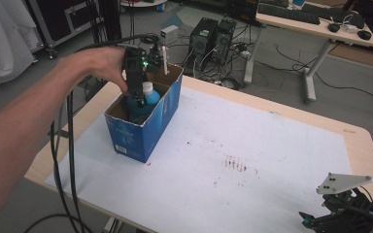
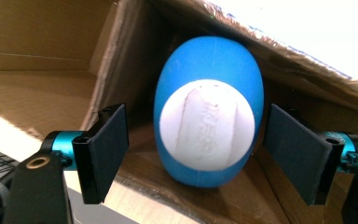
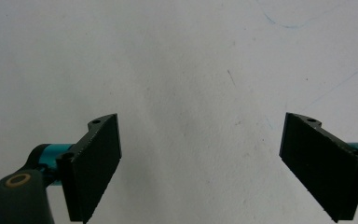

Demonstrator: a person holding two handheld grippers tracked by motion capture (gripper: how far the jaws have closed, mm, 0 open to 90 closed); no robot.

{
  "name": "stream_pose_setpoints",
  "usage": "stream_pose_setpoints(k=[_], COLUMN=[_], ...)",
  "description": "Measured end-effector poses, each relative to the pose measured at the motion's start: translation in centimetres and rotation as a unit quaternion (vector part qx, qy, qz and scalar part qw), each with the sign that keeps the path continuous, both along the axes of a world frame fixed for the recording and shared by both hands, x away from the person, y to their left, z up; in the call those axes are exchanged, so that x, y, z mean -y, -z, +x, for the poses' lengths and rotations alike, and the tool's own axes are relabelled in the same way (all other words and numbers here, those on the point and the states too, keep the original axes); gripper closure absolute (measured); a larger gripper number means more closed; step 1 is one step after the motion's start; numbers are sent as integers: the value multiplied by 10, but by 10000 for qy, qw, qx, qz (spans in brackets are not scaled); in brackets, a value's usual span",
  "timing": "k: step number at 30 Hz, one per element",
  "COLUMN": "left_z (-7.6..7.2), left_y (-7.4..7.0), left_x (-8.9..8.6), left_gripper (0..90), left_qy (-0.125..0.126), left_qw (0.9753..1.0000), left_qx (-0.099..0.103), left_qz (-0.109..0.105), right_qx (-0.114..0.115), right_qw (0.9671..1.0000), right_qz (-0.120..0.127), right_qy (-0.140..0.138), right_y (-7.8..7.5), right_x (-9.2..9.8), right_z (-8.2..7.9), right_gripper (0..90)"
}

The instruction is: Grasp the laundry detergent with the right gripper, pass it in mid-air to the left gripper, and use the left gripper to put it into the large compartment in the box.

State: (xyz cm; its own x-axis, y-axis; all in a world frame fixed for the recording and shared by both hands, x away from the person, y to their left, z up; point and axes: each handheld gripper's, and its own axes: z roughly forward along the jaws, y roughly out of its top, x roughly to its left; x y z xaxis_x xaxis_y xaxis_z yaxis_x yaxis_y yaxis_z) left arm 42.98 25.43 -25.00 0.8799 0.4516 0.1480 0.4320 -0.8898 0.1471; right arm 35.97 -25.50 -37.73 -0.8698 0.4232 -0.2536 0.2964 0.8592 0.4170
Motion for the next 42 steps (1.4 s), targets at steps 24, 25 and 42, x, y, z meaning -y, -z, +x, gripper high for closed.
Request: stream_pose_setpoints(k=[24,25,42], left_z=[-13,-14,-18], left_y=[-69,-69,-20], left_x=[69,74,177], left_gripper=[181,181,155], left_qy=[735,805,1768], left_qw=[9963,9957,9841], left_qx=[447,445,149], left_qz=[50,47,35], right_qx=[11,10,22], right_qw=[10000,10000,10000], right_qz=[-20,-21,16], right_qy=[40,38,25], right_y=[-1,-2,-1], right_x=[0,0,-3], right_z=[-4,-4,-6], right_gripper=[121,121,122])
